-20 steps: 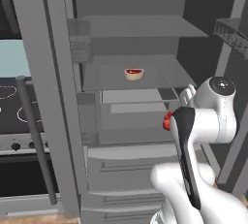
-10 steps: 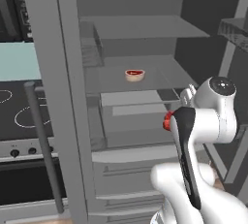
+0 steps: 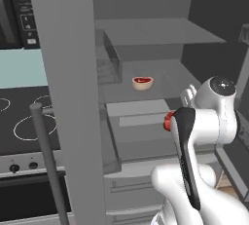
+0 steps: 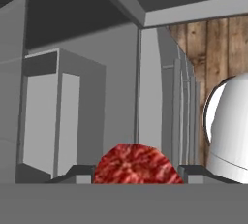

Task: Place the steak on the counter behind the older steak on the same shelf of the fridge to maintain FIFO order. Close the fridge door when finished.

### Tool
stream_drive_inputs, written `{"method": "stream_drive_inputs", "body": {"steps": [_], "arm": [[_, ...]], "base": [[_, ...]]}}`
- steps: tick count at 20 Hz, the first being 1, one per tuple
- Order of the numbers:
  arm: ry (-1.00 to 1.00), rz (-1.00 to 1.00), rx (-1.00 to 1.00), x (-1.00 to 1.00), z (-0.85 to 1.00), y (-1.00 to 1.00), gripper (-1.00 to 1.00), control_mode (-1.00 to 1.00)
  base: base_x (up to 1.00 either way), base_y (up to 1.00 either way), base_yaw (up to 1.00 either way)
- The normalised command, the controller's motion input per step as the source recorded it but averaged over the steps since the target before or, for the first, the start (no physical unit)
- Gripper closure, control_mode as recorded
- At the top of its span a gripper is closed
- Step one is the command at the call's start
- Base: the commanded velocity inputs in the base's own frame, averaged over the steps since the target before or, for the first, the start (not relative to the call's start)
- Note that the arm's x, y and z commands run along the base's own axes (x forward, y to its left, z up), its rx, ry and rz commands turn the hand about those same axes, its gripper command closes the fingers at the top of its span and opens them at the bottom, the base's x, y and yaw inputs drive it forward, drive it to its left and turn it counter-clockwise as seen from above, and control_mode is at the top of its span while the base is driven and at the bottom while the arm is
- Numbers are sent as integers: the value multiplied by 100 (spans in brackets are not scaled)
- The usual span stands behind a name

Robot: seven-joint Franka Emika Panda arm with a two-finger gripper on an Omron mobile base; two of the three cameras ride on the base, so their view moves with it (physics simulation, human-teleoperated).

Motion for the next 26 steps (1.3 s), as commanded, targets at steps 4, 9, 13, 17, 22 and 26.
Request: {"method": "stream_drive_inputs", "body": {"steps": [4, 9, 13, 17, 22, 26], "arm": [[0, 0, 0, 0, 0, 0, 100, 100], [0, 0, 0, 0, 0, 0, 100, 100], [-9, 0, 0, 9, 7, 3, 100, -100], [-49, 10, 0, 50, 38, 16, 100, -100], [-45, 15, 0, 58, 38, 3, 100, -100], [-37, 16, -7, 35, 44, 0, 100, -100]], "base": [[67, 21, 0], [64, 20, 0], [26, 6, 0], [0, 0, 0], [0, 0, 0], [0, 0, 0]]}}
